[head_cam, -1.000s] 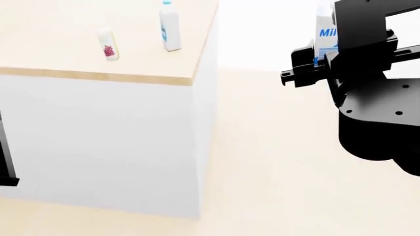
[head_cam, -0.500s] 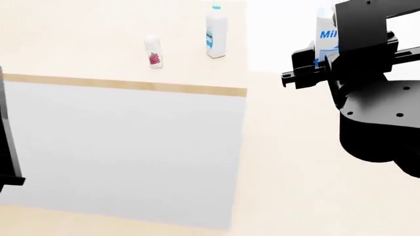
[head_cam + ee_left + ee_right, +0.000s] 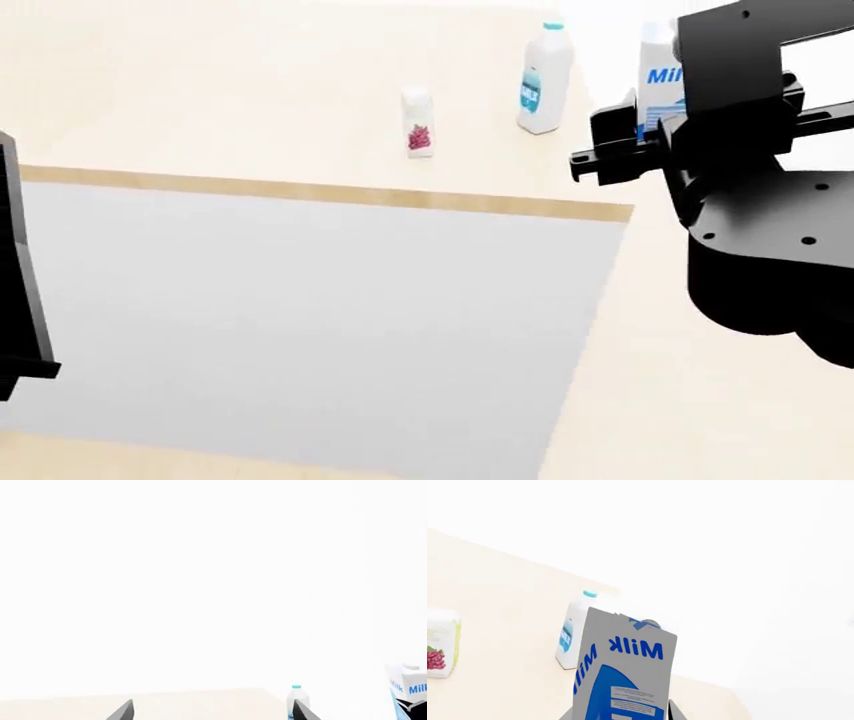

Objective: Move the drinks to the dining counter.

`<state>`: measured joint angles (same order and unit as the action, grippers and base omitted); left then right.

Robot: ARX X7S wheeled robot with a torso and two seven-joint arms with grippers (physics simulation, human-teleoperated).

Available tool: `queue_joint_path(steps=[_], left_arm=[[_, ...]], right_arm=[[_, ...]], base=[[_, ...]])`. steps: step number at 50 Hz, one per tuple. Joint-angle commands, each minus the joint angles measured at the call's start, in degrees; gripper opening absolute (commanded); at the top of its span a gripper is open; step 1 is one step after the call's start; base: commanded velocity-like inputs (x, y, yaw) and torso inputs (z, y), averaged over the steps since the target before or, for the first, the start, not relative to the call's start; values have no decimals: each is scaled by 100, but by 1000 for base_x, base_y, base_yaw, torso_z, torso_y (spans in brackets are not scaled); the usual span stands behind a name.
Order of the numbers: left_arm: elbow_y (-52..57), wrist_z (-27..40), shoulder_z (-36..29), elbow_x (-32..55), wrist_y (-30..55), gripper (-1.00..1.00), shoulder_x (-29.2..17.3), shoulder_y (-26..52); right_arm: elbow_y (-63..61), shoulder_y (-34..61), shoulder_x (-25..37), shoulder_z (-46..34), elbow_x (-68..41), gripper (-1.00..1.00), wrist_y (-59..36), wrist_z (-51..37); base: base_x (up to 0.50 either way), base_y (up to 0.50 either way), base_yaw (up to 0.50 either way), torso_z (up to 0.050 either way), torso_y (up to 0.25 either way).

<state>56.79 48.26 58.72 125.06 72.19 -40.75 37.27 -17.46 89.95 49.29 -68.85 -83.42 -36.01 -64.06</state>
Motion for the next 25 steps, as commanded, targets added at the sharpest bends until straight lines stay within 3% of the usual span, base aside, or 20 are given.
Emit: queue_joint_path(steps=[1,25], left_arm=[[13,97,-243,-20,-93,100,-53,110],[11,63,-213,-35,28,100,38,120]], right_arm=[[-53,18,89,118,132,-100,-16,-8],[-21,8,32,121,168,-100,-47,4]], base=[[125,518,0,0,0],[150,521,0,0,1]])
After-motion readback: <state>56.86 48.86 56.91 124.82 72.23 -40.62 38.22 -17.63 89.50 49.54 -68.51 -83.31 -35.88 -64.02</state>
